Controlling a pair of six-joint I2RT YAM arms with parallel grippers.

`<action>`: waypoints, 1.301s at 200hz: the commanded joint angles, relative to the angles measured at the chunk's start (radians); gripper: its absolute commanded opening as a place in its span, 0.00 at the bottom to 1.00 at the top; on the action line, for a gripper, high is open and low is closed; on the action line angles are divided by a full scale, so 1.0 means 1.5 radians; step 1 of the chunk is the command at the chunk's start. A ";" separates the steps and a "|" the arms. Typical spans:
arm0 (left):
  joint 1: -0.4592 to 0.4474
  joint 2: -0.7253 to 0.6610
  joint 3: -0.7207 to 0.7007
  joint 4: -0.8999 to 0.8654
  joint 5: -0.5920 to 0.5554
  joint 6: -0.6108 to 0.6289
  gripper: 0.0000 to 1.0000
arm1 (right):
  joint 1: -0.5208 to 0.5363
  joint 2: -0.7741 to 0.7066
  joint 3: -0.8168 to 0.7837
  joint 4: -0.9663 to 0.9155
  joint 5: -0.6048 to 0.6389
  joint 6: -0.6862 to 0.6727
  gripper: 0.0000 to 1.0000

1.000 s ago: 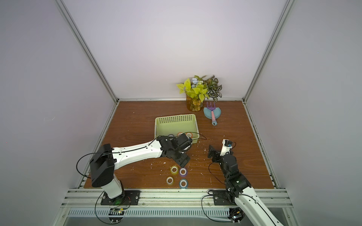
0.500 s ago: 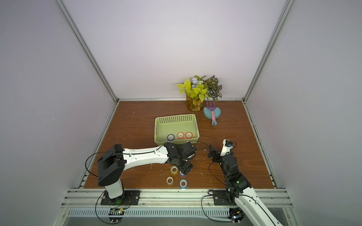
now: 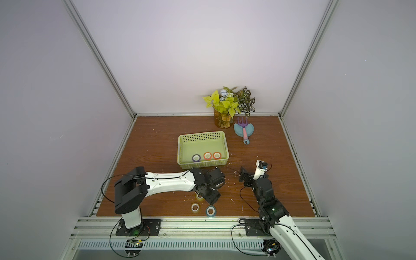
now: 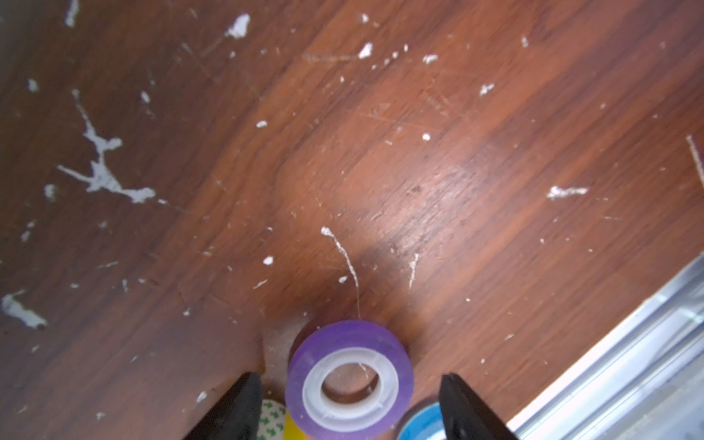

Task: Put the transparent tape into the storage box
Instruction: Pick up the tape at the center of the board.

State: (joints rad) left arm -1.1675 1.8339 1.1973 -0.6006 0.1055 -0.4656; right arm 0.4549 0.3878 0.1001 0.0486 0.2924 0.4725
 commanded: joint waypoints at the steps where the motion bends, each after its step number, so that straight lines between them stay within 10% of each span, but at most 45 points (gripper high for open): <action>1: -0.011 0.013 -0.004 0.000 0.005 -0.008 0.72 | -0.001 -0.002 -0.006 0.016 0.016 0.006 0.99; 260: -0.041 0.034 -0.031 -0.011 -0.019 -0.034 0.63 | -0.001 -0.002 -0.006 0.014 0.016 0.006 0.99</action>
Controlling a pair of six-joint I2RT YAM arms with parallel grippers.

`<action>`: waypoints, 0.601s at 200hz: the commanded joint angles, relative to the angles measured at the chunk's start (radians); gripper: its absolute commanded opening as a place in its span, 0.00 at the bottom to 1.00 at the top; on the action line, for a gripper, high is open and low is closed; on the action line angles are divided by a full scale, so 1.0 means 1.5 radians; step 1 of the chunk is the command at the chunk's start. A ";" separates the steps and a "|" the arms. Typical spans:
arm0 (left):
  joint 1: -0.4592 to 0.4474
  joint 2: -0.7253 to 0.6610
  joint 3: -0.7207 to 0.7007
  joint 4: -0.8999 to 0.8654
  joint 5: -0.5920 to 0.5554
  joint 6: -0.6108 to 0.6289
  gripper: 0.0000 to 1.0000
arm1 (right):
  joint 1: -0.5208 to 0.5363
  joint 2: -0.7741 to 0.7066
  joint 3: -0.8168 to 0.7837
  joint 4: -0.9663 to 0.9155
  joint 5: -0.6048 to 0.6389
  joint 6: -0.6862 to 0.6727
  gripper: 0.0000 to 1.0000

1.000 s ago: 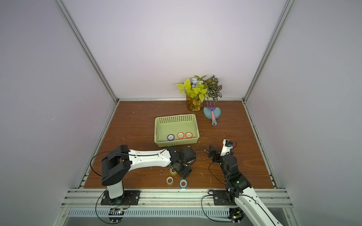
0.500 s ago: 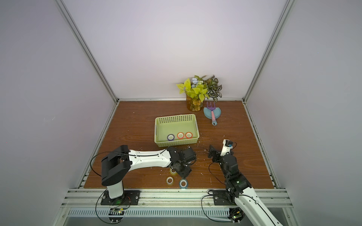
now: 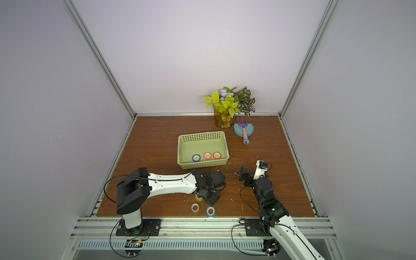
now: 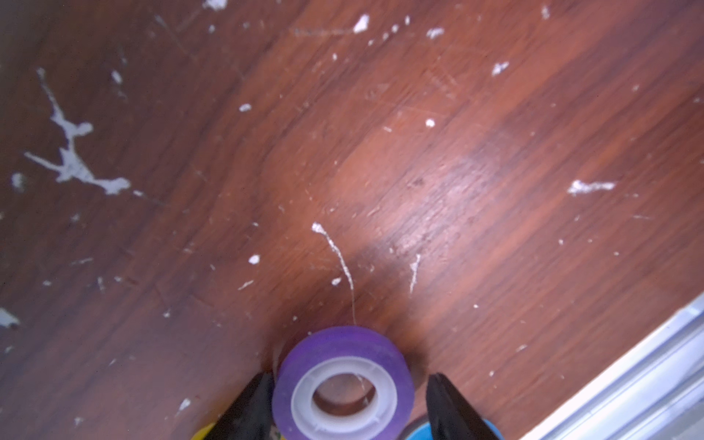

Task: Put the transparent tape into the storage box
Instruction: Pick up the tape at the center of the board.

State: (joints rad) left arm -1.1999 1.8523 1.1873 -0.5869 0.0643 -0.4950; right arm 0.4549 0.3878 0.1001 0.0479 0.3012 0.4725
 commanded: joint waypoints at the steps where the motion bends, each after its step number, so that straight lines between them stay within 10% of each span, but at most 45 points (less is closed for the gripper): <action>1: -0.019 0.022 -0.025 -0.020 0.008 -0.014 0.63 | -0.001 -0.002 -0.006 0.014 0.010 0.006 0.99; 120: -0.044 0.041 -0.028 -0.052 -0.025 -0.025 0.56 | -0.001 -0.002 -0.006 0.014 0.010 0.005 0.99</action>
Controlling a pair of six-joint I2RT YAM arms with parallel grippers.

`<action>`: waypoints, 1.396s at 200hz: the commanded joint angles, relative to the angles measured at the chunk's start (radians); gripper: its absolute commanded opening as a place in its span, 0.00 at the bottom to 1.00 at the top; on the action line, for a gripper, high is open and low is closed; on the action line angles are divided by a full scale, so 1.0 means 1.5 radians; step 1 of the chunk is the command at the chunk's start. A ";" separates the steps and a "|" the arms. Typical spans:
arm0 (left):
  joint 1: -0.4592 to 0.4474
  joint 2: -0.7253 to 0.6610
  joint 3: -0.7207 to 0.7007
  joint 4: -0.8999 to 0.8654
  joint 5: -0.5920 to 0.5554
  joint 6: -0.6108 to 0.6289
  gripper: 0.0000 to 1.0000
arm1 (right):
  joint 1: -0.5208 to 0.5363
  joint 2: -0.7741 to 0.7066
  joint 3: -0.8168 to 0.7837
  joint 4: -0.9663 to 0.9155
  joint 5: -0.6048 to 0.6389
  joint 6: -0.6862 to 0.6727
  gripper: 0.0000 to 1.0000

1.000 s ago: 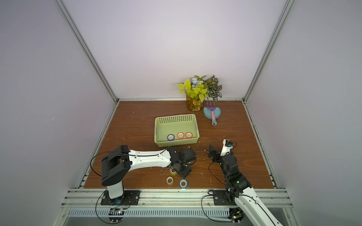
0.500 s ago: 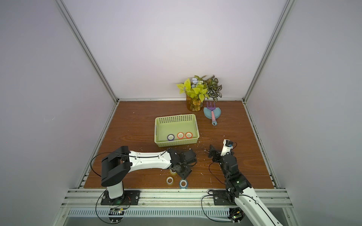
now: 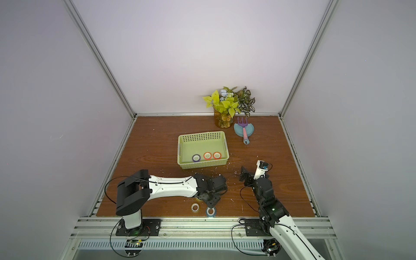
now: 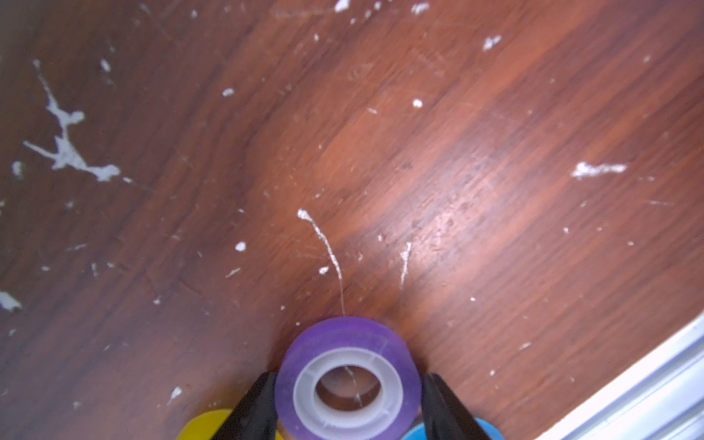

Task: Put the transparent tape into the storage box
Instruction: Pick up the tape at the center of the board.

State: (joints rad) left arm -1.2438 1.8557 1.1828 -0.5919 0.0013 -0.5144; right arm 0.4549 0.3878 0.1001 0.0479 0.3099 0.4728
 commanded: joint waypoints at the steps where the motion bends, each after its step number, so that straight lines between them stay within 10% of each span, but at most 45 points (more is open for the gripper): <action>1: -0.014 0.039 -0.025 -0.049 0.017 -0.012 0.56 | -0.001 -0.002 -0.006 0.014 0.004 0.005 0.99; 279: 0.130 -0.135 0.113 -0.085 -0.074 0.061 0.52 | -0.001 -0.002 -0.006 0.014 0.005 0.007 0.99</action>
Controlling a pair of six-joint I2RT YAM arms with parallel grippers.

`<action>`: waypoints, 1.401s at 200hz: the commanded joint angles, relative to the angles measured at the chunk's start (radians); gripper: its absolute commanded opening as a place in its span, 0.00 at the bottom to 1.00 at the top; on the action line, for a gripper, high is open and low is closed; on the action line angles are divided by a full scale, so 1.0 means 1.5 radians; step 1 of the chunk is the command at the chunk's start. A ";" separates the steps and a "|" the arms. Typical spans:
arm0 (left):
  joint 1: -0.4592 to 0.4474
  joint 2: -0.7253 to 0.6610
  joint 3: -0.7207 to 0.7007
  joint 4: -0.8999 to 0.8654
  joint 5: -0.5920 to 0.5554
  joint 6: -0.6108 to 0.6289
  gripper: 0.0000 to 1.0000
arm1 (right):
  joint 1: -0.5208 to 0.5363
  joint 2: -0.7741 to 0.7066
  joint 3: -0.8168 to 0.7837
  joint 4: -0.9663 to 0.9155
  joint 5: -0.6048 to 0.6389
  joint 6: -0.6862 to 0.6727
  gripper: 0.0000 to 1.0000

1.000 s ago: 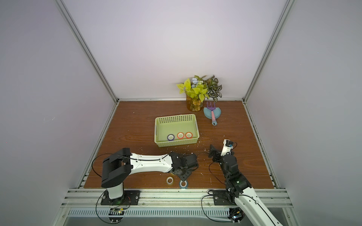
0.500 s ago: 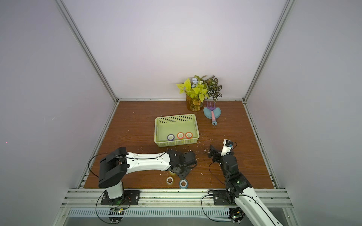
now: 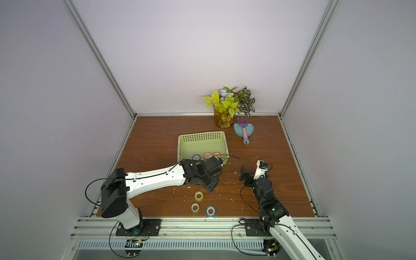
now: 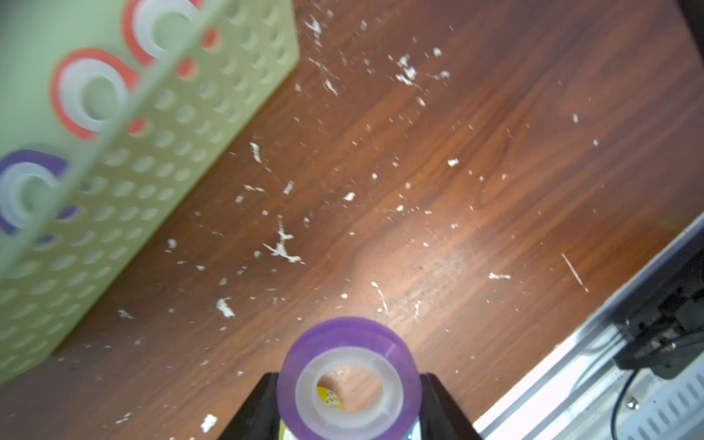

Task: Put the transparent tape into the storage box
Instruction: Pick up the tape at the center of the board, then place the tape in the storage box.

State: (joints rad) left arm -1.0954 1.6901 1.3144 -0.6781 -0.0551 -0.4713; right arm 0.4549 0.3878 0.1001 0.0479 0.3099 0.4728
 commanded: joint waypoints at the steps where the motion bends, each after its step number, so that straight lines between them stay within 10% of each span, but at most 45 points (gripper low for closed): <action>1: 0.033 -0.026 0.026 -0.028 -0.037 0.033 0.52 | -0.001 -0.002 -0.006 0.015 0.005 0.006 0.99; 135: 0.299 0.049 0.144 -0.027 -0.080 0.151 0.52 | -0.001 -0.003 -0.006 0.017 0.004 0.005 0.99; 280: 0.336 0.255 0.226 -0.019 -0.185 0.163 0.52 | -0.001 -0.002 -0.007 0.018 0.004 0.005 0.99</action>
State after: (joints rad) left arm -0.6106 2.0407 1.6325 -0.6983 -0.2867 -0.2310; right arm 0.4549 0.3878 0.1001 0.0483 0.3096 0.4728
